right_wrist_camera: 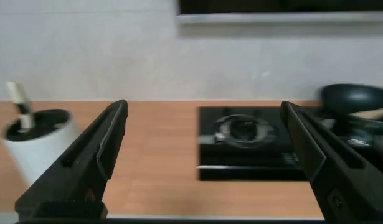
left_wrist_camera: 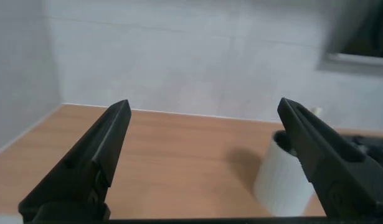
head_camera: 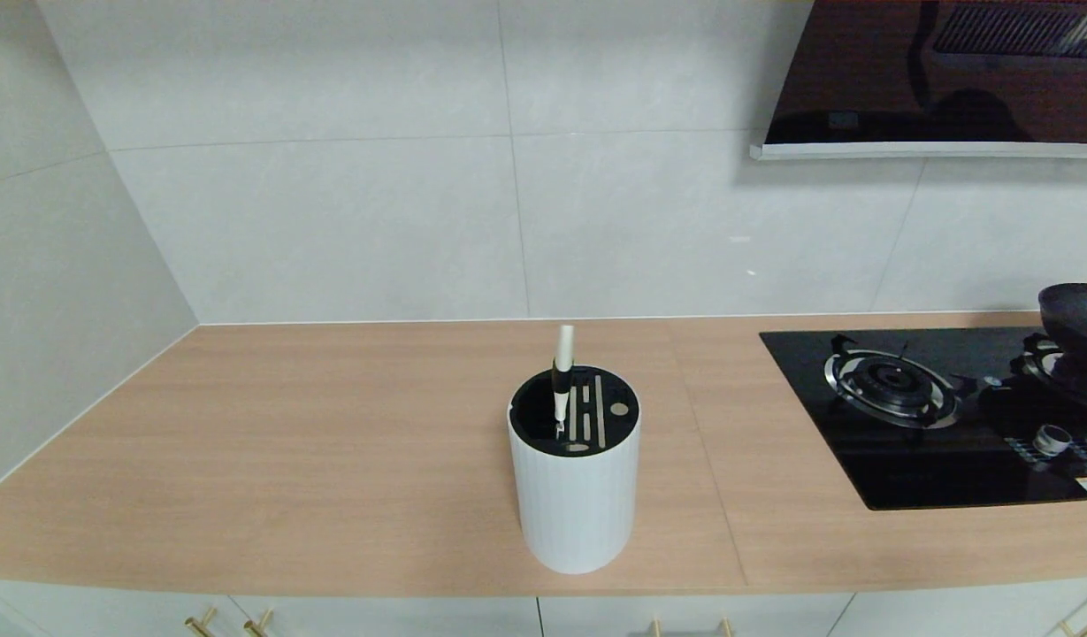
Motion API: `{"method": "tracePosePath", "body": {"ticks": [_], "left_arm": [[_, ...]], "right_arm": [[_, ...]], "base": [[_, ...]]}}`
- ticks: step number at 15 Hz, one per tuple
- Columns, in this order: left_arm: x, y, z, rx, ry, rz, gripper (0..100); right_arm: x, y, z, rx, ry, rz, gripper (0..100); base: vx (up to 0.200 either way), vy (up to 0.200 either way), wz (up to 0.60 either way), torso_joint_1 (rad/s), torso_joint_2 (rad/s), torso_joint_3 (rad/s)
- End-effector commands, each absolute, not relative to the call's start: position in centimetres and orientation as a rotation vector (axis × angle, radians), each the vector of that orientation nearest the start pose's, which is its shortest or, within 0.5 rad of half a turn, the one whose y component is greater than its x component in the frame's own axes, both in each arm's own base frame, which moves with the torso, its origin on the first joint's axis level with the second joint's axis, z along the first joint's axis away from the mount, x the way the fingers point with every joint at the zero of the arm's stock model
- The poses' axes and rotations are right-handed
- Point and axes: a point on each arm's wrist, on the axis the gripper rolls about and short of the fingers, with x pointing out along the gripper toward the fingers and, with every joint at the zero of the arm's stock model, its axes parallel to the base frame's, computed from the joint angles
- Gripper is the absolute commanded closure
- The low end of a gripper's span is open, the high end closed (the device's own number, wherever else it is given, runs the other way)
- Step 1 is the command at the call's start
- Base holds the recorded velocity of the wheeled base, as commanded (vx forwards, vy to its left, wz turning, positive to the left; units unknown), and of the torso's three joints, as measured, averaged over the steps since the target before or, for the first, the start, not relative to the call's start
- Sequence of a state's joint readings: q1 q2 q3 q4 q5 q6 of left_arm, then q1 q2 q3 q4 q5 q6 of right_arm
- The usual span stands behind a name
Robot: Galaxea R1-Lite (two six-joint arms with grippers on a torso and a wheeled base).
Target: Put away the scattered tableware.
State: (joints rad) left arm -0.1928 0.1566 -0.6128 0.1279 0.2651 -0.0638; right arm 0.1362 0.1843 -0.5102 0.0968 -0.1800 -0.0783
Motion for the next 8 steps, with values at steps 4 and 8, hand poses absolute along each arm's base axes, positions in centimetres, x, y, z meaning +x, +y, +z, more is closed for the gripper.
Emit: {"method": "tracePosePath", "body": {"ticks": [4, 8], "left_arm": [[-8.6, 0.7, 19.4, -0.106, -0.362, 0.242, 0], [-4.4, 0.5, 12.1, -0.04, -0.101, 0.239, 0]], "right_arm": [[-6.6, -0.3, 16.0, -0.06, -0.261, -0.141, 0], [-3.9, -0.3, 11.5, -0.034, -0.11, -0.157, 0]], "base": [[0.0, 0.0, 0.0, 0.0, 0.0, 0.0], [0.0, 0.0, 0.0, 0.0, 0.0, 0.0]]}}
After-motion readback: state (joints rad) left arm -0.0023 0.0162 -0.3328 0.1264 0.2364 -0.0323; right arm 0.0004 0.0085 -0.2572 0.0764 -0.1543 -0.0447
